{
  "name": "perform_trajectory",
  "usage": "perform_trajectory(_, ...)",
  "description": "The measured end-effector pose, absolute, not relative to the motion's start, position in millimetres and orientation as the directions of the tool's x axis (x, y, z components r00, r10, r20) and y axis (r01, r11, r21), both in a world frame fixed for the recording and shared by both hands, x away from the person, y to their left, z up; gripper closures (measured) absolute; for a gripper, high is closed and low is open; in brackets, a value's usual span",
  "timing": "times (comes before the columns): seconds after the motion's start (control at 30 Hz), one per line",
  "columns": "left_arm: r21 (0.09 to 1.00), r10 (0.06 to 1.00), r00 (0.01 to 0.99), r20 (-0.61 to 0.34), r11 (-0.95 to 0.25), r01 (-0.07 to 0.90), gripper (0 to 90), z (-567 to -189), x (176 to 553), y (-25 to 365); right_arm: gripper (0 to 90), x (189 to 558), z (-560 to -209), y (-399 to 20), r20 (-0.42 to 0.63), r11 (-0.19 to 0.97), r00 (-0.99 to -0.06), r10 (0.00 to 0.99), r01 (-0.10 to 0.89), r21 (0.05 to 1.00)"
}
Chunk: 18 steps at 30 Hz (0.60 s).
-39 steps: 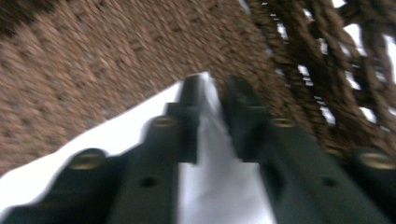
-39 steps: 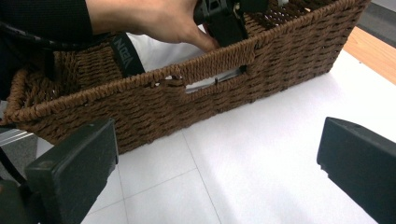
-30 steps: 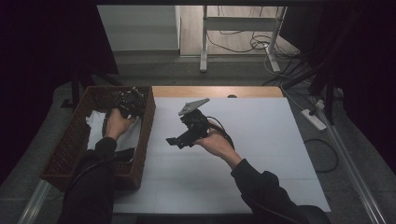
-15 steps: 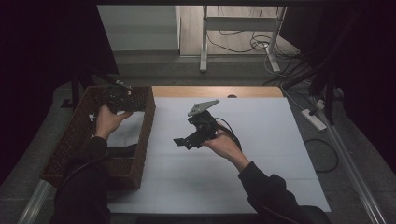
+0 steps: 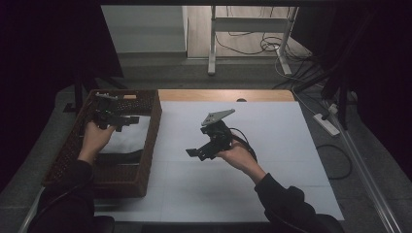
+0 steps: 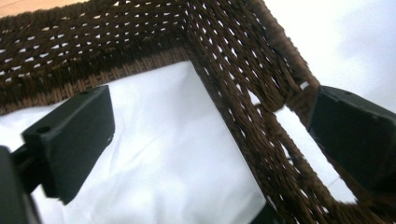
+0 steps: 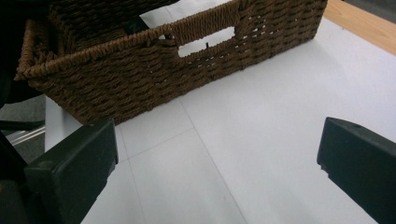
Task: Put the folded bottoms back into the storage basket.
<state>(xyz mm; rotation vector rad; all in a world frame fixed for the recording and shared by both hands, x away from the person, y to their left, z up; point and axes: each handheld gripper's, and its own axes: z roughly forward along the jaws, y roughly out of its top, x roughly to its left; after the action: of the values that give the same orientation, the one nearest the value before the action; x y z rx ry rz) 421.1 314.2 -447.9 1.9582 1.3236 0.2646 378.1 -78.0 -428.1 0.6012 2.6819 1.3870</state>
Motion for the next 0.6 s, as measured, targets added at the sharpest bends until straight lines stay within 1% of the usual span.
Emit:
perform_trajectory(0.17, 0.69, 0.864, 0.446, -0.234, -0.176, 0.702, 0.9, -447.4, 405.0, 313.6, 0.0, 375.7, -431.4, -85.9, 0.136, 0.518, -0.916, 0.378, 0.331, 0.789)
perform_trajectory(0.5, 0.733, 0.847, 0.5, -0.181, -0.223, 0.643, 0.0, -442.0, 374.4, 303.2, 0.0, 368.9, -433.7, -102.1, 0.154, 0.511, -0.909, 0.388, 0.351, 0.784)
perform_trajectory(0.6, 0.741, 0.841, 0.505, -0.194, -0.212, 0.638, 0.0, -441.2, 366.4, 302.8, 0.0, 367.2, -434.0, -106.6, 0.161, 0.507, -0.906, 0.391, 0.358, 0.784)
